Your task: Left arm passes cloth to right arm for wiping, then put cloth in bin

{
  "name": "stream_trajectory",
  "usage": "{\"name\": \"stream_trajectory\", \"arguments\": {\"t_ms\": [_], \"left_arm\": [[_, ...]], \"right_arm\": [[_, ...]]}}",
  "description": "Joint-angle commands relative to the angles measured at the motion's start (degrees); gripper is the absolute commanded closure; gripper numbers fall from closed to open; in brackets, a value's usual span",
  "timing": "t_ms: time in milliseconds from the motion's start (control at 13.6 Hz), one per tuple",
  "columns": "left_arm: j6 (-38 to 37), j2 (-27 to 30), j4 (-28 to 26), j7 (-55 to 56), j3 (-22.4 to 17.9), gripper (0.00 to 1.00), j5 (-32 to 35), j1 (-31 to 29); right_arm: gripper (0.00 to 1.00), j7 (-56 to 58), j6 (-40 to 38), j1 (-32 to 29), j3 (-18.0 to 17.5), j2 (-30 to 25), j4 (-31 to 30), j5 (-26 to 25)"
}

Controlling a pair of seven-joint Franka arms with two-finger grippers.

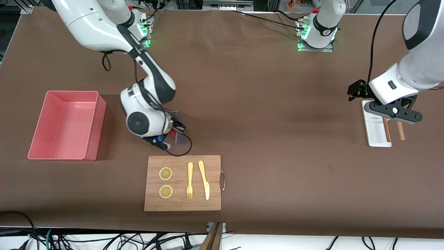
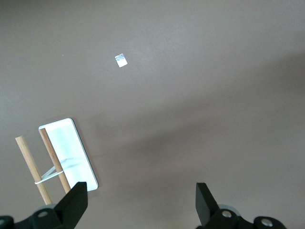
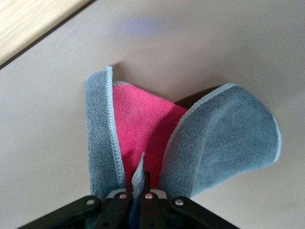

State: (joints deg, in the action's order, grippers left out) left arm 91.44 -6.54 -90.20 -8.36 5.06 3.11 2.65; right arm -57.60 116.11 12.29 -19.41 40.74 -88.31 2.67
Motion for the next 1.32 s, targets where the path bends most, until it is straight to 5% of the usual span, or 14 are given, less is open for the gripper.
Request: {"name": "stream_trajectory", "arguments": {"t_ms": [0,220,441,1249], "left_arm": [[3.39,3.12,-3.85,2.81,-1.36,0.0,-0.91,0.33],[5.33,5.3,-5.25,3.0,-1.98,0.0,-0.82,0.86],[4.72,8.13,-8.25,4.13,-2.07,0.0,-0.65,1.04],[4.89,7.51,-6.75,7.3,-2.07,0.0,-0.21,0.16]], "right_arm": [[1.0,-6.54,4.98,0.28,-3.26,1.45,0.42,0.85],[1.0,-10.69,10.08,0.37,-6.86,1.8,0.42,5.58],[1.0,-7.72,9.4,0.02,-6.52,1.54,-0.19,4.98],[1.0,29.26,-13.88,-2.97,13.59,-3.73,-0.46,4.63]]}}
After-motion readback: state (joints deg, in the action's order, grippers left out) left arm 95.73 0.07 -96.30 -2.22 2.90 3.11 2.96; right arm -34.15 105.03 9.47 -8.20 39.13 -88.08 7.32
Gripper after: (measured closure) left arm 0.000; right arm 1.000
